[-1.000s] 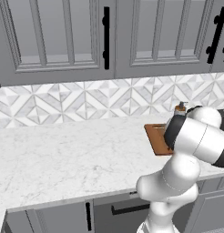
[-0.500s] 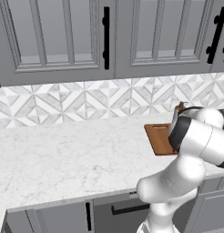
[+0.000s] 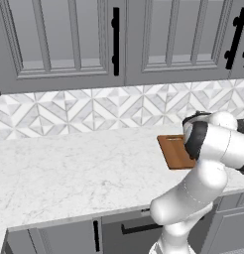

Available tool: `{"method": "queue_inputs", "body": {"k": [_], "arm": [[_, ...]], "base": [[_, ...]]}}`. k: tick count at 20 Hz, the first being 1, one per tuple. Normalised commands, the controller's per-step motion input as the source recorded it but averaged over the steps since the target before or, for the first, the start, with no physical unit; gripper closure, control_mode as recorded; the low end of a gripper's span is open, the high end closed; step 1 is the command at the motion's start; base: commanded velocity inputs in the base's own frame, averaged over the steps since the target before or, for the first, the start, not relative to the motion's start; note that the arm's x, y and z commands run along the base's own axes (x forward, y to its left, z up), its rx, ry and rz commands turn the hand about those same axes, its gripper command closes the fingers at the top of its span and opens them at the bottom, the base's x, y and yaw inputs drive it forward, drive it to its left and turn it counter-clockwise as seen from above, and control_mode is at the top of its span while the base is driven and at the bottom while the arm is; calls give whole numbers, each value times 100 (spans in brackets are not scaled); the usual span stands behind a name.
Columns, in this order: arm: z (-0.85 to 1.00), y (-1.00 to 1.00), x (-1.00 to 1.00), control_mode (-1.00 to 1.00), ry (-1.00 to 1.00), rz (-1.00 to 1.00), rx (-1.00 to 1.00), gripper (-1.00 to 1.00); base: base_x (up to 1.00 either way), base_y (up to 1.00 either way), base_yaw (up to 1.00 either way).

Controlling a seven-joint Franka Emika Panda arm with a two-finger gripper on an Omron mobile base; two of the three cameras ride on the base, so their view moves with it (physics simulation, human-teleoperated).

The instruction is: Pick up the sponge from the counter and clean the cutting board by briefly scrubbing or pressing down on the cutting board. Once finished, release the sponge.

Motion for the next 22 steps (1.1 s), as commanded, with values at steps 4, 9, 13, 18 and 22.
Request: {"method": "queue_inputs", "body": {"k": [4,9,13,18,22], "arm": [[-36,5,28,-100,-3,0,0,100],[-62,19,30,-100,-7,0,0,100],[-47,16,43,-100,-14,0,0,100],[-54,27,40,-100,-12,0,0,100],[-53,40,50,-100,-8,0,0,100]], "base": [[0,0,0],[0,0,0],[0,0,0],[0,0,0],[0,0,0]]}}
